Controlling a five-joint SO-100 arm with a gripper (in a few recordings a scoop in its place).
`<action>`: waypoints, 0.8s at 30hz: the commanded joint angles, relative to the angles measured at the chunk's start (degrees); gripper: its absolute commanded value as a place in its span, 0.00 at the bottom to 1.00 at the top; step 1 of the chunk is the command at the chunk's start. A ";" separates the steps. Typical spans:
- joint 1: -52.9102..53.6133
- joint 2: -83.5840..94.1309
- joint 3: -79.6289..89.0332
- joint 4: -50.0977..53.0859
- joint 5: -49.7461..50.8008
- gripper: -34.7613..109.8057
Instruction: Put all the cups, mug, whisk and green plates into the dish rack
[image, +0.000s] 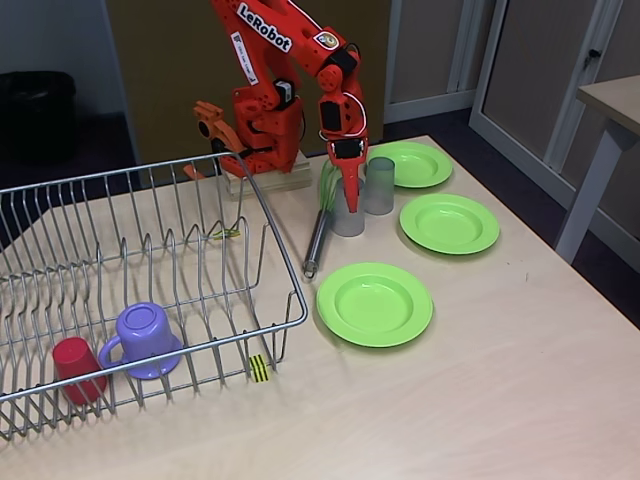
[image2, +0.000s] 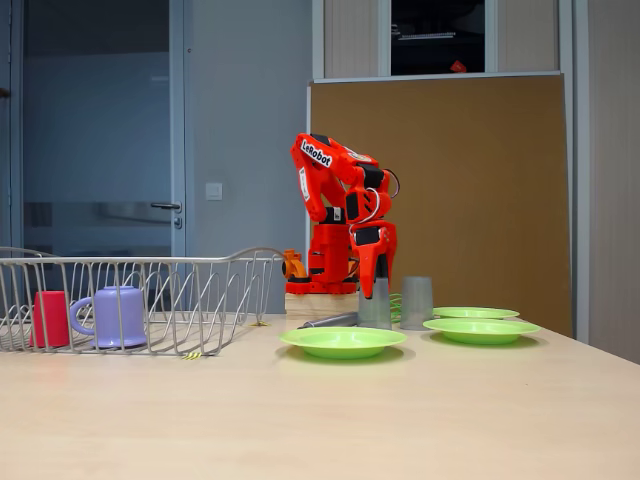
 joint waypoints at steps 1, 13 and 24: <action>0.53 -0.09 -1.76 1.49 0.62 0.37; 6.50 -5.71 -28.83 23.64 -10.81 0.35; 20.65 -19.51 -66.97 47.02 -32.96 0.34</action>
